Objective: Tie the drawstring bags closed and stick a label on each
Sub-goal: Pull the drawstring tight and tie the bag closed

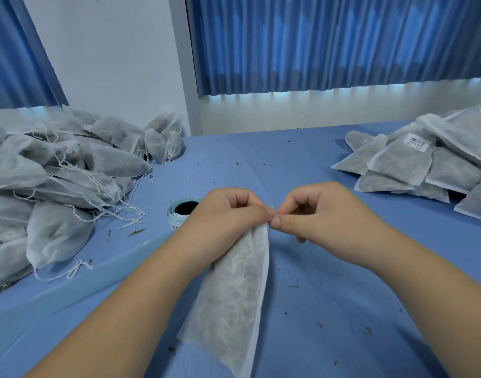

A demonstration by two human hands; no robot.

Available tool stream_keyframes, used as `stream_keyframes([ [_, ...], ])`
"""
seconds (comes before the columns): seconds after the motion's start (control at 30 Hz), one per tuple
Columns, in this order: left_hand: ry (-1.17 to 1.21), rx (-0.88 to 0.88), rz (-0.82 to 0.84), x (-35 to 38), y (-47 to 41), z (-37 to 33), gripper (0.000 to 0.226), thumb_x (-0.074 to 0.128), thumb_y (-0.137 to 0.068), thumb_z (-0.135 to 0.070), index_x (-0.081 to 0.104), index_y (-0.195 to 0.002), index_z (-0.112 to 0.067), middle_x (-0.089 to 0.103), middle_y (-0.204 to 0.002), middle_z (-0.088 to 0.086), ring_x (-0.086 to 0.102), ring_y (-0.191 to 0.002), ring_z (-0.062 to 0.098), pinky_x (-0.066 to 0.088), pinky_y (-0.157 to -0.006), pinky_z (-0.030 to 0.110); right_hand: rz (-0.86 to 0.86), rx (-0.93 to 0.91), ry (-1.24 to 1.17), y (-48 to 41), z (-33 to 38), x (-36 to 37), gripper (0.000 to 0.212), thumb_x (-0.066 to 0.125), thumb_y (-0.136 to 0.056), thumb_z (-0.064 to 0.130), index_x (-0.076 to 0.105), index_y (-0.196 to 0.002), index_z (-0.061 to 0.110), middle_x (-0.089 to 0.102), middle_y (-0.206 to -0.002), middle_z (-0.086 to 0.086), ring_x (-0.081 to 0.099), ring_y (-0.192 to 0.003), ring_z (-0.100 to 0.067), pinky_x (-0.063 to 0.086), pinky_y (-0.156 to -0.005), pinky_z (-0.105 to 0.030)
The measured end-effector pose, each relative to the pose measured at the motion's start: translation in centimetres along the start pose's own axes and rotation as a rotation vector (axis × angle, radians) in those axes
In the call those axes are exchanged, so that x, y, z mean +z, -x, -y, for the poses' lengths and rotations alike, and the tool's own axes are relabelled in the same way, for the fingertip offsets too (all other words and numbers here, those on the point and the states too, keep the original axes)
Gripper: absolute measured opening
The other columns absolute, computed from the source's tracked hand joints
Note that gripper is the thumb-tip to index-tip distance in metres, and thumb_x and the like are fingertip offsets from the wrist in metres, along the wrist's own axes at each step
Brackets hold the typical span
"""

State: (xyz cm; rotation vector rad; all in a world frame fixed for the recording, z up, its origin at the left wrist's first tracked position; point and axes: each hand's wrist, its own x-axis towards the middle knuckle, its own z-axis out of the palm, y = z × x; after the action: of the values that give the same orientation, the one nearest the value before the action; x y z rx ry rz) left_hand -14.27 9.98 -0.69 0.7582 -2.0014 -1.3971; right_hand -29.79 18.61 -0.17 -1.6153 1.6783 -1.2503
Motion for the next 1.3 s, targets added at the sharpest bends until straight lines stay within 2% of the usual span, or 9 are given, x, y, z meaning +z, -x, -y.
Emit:
stream_keyframes([
  [0.23,-0.178,0.027,-0.032,0.1,0.0,0.1,0.018,0.073,-0.076,-0.034,0.067,-0.061,-0.027,0.059,-0.06,-0.017,0.052,-0.055,-0.002,0.039,-0.063,0.021,0.02,-0.058,0.13,0.2,-0.1,0.3,0.022,0.069,-0.083,0.012,0.059,-0.064,0.016,0.046,-0.049,0.014,0.04,-0.047,-0.001,0.033,-0.048,-0.012],
  [0.4,-0.168,0.037,-0.044,0.1,0.0,0.2,0.021,0.074,-0.083,-0.03,0.068,-0.063,-0.027,0.061,-0.065,-0.016,0.054,-0.058,0.0,0.04,-0.065,0.022,0.006,0.007,0.052,0.0,0.0,0.1,0.016,0.064,-0.082,0.01,0.061,-0.067,0.016,0.051,-0.054,0.01,0.048,-0.051,-0.008,0.039,-0.05,-0.018],
  [0.5,-0.146,0.026,-0.069,0.2,-0.1,0.2,0.021,0.073,-0.077,-0.039,0.069,-0.067,-0.021,0.06,-0.067,-0.011,0.053,-0.059,0.004,0.041,-0.064,0.023,-0.026,0.026,0.011,-0.1,0.1,0.2,0.014,0.065,-0.082,0.013,0.063,-0.069,0.017,0.054,-0.055,0.013,0.052,-0.047,-0.002,0.041,-0.047,-0.014],
  [0.6,-0.128,0.021,-0.091,0.3,-0.1,0.2,0.026,0.067,-0.07,-0.044,0.069,-0.07,-0.018,0.063,-0.071,-0.007,0.054,-0.063,0.004,0.042,-0.066,0.024,-0.069,0.043,-0.074,-0.2,0.1,0.3,0.011,0.068,-0.082,0.013,0.064,-0.072,0.016,0.059,-0.063,0.01,0.059,-0.052,-0.006,0.045,-0.049,-0.019],
  [0.77,-0.139,0.027,-0.125,0.5,-0.1,0.1,0.02,0.067,-0.073,-0.042,0.066,-0.062,-0.026,0.058,-0.064,-0.014,0.052,-0.06,0.003,0.041,-0.065,0.025,-0.048,0.092,-0.275,-0.1,0.4,0.4,0.01,0.072,-0.079,0.011,0.062,-0.078,0.01,0.064,-0.064,0.0,0.063,-0.057,-0.013,0.046,-0.051,-0.023],
  [0.87,-0.135,0.025,-0.139,0.4,-0.2,0.3,0.024,0.072,-0.085,-0.032,0.067,-0.063,-0.023,0.058,-0.065,-0.014,0.052,-0.06,0.003,0.04,-0.066,0.025,-0.077,0.093,-0.25,-0.2,0.3,0.5,0.01,0.071,-0.08,0.003,0.062,-0.079,0.009,0.064,-0.061,0.0,0.062,-0.057,-0.011,0.046,-0.051,-0.022],
  [1.07,-0.165,0.024,-0.157,0.6,-0.2,0.3,0.021,0.071,-0.086,-0.031,0.068,-0.068,-0.021,0.058,-0.064,-0.017,0.051,-0.058,0.002,0.039,-0.061,0.018,-0.156,0.056,-0.152,-0.4,0.2,0.6,0.013,0.068,-0.08,0.001,0.063,-0.078,0.012,0.062,-0.057,0.005,0.059,-0.054,-0.008,0.046,-0.048,-0.019],
  [1.2,-0.206,0.054,-0.185,0.9,-0.1,0.3,0.024,0.07,-0.087,-0.03,0.066,-0.063,-0.026,0.049,-0.047,-0.021,0.039,-0.042,0.0,0.031,-0.043,0.01,-0.212,0.014,0.026,-0.3,-0.1,1.0,0.018,0.067,-0.078,0.005,0.069,-0.072,0.023,0.063,-0.059,0.004,0.058,-0.058,-0.012,0.052,-0.058,-0.037],
  [1.3,-0.258,0.106,-0.22,1.3,0.1,0.2,0.023,0.069,-0.088,-0.025,0.065,-0.065,-0.025,0.048,-0.043,-0.022,0.039,-0.037,-0.001,0.027,-0.041,0.009,-0.227,0.01,0.058,-0.2,-0.2,1.2,0.019,0.066,-0.077,0.007,0.07,-0.07,0.024,0.064,-0.063,-0.002,0.056,-0.059,-0.015,0.054,-0.062,-0.044],
])
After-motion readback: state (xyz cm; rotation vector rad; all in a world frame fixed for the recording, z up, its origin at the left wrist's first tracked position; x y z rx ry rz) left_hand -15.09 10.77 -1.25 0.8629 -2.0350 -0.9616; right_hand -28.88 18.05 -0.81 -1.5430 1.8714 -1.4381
